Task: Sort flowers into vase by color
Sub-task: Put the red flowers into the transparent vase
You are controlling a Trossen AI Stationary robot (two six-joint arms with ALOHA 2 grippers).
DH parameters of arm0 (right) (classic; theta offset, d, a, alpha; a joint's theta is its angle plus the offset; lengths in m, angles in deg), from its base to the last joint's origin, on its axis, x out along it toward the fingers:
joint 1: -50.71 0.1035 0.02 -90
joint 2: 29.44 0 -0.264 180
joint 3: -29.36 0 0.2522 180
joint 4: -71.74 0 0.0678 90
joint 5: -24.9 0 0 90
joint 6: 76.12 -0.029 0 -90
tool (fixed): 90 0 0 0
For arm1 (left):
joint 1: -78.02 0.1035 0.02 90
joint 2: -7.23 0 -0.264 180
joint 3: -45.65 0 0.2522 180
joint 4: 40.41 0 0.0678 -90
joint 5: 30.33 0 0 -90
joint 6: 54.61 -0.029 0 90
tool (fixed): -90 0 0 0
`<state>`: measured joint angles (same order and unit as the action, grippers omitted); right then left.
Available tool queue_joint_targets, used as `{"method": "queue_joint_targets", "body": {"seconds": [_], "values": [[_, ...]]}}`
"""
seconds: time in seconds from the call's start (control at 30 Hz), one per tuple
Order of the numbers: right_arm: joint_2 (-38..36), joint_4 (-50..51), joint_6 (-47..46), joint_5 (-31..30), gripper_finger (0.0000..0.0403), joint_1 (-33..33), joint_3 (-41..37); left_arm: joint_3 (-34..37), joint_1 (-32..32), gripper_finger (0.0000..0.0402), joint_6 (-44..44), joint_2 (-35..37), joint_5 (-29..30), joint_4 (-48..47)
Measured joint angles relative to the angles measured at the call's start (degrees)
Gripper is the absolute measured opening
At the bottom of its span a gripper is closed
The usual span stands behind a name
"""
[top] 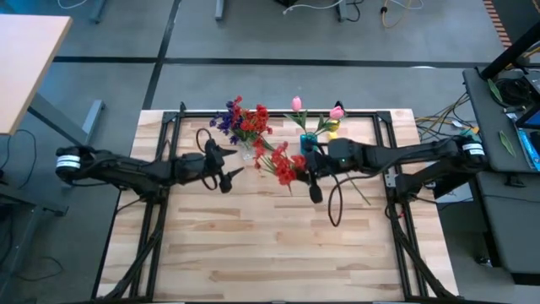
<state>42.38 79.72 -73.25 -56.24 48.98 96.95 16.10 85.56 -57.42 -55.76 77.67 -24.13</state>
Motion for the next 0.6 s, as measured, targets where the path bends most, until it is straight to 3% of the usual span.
{"method": "queue_joint_targets", "body": {"seconds": [0.2,0.43,0.6], "values": [[1.06,-6.95,6.0,4.36,0.0013,-3.11,-1.95,5.48,4.99,0.0302,0.73,-3.02,-6.62,15.4],[1.09,-18.58,8.96,9.67,0.0013,-6.49,-5.19,9.57,8.32,0.0302,3.12,-8.79,-7.04,25.34],[3.97,-30.09,11.5,9.67,0.0013,-8.79,-6.99,9.26,11.94,0.0302,0.89,-16.4,-8.76,32.86]]}}
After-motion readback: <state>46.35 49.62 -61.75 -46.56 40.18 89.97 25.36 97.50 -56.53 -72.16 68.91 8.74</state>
